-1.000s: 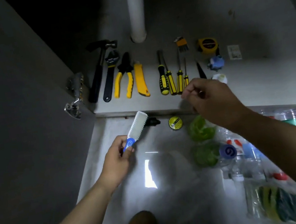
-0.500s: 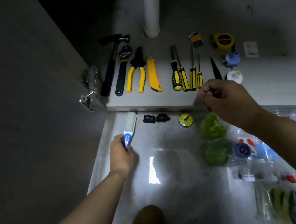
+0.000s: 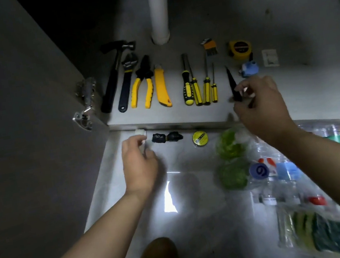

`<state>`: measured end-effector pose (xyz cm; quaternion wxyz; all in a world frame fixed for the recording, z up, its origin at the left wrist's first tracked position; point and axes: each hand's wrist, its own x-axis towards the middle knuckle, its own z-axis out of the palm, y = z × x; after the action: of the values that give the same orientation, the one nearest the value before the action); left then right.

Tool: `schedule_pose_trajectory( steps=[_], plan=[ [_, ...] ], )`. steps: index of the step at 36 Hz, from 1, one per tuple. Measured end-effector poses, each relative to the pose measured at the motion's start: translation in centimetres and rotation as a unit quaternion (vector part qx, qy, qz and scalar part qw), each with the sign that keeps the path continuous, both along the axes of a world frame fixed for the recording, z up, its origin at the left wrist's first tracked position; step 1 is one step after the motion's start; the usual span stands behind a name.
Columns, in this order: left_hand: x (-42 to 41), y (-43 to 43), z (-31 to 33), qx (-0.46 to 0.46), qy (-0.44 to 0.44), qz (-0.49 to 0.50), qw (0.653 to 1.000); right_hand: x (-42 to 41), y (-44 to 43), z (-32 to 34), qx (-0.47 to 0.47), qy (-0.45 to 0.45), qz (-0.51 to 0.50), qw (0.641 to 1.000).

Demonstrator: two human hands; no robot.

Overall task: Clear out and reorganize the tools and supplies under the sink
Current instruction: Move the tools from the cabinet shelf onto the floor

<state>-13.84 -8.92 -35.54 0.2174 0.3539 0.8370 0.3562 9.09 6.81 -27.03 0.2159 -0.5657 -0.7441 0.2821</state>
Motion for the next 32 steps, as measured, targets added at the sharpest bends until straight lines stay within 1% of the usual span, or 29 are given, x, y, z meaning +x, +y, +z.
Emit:
schedule_pose_trajectory(
  steps=[2,4,7,9,12,16,21,24,27,30,32],
  plan=[
    [1.4,1.4,1.7,0.072,-0.012,-0.047,0.996,1.1,0.6,-0.3,0.004,-0.015,-0.052,0.999],
    [2.7,3.0,3.4,0.118,-0.019,-0.089,0.989,2.1,1.4,-0.7,-0.009,-0.035,-0.090,0.995],
    [4.4,5.4,5.4,0.147,-0.042,-0.128,0.980,3.1,2.6,-1.3,-0.044,-0.062,-0.123,0.989],
    [5.3,6.6,6.3,0.161,-0.089,-0.131,0.974,3.2,3.2,-1.6,-0.069,-0.059,-0.127,0.988],
    [6.3,7.7,6.9,0.159,-0.149,-0.146,0.965,2.8,3.8,-2.3,-0.085,-0.038,-0.107,0.990],
    [7.0,8.4,6.8,0.138,-0.195,-0.167,0.957,2.2,4.3,-3.3,-0.062,-0.042,-0.082,0.994],
    [7.3,8.6,6.1,0.117,-0.204,-0.191,0.953,2.4,5.1,-3.9,-0.036,-0.051,-0.105,0.993],
    [7.4,8.7,5.4,0.101,-0.206,-0.202,0.952,2.8,5.0,-3.4,-0.057,-0.026,-0.123,0.990],
    [7.3,8.6,4.4,0.090,-0.238,-0.223,0.941,2.4,4.3,-1.8,-0.097,0.004,-0.085,0.992],
    [7.5,8.5,3.6,0.095,-0.255,-0.244,0.931,1.2,2.9,0.0,-0.151,0.044,0.003,0.988],
    [7.7,8.4,3.5,0.113,-0.273,-0.255,0.921,0.2,1.7,0.7,-0.145,0.043,0.069,0.986]
  ],
)
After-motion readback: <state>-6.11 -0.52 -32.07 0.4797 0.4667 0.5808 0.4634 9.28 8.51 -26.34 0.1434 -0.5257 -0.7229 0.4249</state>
